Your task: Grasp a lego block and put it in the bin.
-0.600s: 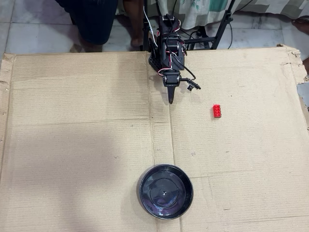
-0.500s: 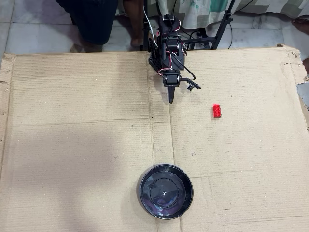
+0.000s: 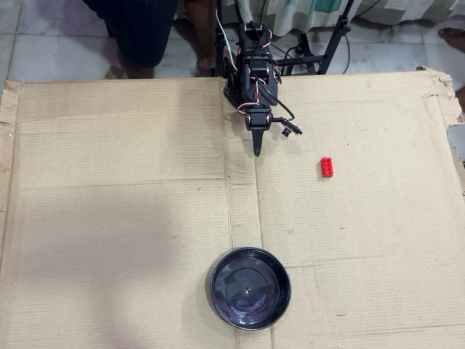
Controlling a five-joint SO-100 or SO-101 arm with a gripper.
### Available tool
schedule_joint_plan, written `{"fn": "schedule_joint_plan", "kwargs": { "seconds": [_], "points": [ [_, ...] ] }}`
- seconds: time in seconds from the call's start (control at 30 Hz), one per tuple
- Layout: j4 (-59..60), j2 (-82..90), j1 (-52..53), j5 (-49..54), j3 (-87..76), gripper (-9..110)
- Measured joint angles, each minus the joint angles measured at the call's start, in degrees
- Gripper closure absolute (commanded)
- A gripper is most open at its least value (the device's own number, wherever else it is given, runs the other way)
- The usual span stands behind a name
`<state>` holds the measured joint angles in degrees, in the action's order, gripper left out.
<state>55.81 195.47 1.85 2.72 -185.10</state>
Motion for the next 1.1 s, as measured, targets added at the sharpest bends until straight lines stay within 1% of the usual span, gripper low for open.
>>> {"fn": "schedule_joint_plan", "kwargs": {
  "seconds": [0.4,0.67,0.83,0.93,1.1],
  "points": [
    [0.0,0.0,0.0,-0.3,0.0,101],
    [0.0,0.0,0.0,-7.0,0.0,101],
    [0.6,0.1,-0.1,-17.3,1.0,101],
    [3.2,0.1,-0.9,-25.6,2.2,101],
    [8.9,0.1,-1.9,-36.0,5.4,101]
  ]
}}
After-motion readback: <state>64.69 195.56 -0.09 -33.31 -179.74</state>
